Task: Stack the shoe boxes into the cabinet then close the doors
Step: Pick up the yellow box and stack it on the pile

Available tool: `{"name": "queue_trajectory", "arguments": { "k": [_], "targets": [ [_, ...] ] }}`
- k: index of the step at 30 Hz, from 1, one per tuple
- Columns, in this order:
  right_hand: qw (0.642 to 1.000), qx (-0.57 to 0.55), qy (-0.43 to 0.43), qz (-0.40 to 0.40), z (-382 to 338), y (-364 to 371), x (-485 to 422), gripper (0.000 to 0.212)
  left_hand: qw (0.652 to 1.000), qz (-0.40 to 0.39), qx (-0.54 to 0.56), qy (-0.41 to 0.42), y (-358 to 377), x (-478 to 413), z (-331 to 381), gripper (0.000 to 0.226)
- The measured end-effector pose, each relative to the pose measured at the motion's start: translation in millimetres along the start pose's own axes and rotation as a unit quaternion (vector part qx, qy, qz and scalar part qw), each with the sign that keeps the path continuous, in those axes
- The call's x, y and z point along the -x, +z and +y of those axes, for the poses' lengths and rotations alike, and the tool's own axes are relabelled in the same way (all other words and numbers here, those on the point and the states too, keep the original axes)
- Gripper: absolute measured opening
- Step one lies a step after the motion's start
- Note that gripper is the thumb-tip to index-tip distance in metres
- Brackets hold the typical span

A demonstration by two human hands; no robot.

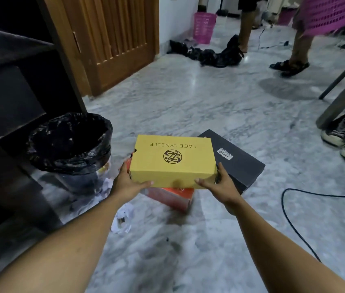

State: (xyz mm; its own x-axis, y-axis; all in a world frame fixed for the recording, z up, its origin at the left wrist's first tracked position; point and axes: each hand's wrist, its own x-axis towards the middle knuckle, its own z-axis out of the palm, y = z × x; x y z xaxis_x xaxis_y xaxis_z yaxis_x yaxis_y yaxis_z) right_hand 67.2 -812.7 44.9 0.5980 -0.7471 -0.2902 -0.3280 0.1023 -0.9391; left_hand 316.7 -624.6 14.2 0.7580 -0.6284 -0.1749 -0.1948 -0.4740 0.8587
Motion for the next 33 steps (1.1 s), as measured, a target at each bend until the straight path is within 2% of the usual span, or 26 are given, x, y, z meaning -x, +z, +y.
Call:
{"name": "queue_trajectory", "arguments": {
  "k": [2,5,7,9,11,17,20,24,28,33],
  "targets": [
    [1.0,0.0,-0.013,0.007,5,1,-4,0.12,1.0,0.006,0.012,0.01,2,1,-3,0.121],
    [0.998,0.031,-0.046,0.035,11,4,-3,0.097,0.999,0.013,0.035,0.028,-1,6,-6,0.127],
    [0.996,0.062,-0.046,0.051,19,5,-3,0.114,0.999,0.006,0.022,0.041,-5,13,-8,0.129],
    [0.995,0.079,-0.037,0.053,31,4,-5,0.135,0.999,-0.01,0.004,0.046,-8,20,-12,0.142],
    [0.994,0.095,-0.032,0.048,38,5,-3,0.138,0.999,-0.029,-0.004,0.045,-9,26,-17,0.151],
    [0.992,0.104,-0.059,0.042,39,8,2,0.129,0.999,-0.026,-0.017,0.021,-8,30,-24,0.152],
    [0.994,0.047,-0.094,0.012,28,10,13,0.115,0.999,-0.022,0.009,0.027,-4,32,-22,0.141],
    [0.996,0.009,-0.09,-0.002,27,7,33,0.112,0.999,-0.015,0.012,0.043,-6,46,-19,0.128],
    [0.997,-0.007,-0.076,-0.007,23,2,68,0.1,0.998,-0.039,0.036,0.027,-14,81,-14,0.135],
    [0.998,0.005,-0.061,-0.022,17,7,138,0.111,0.996,-0.045,0.073,0.01,-32,151,-15,0.145]
  ]
}}
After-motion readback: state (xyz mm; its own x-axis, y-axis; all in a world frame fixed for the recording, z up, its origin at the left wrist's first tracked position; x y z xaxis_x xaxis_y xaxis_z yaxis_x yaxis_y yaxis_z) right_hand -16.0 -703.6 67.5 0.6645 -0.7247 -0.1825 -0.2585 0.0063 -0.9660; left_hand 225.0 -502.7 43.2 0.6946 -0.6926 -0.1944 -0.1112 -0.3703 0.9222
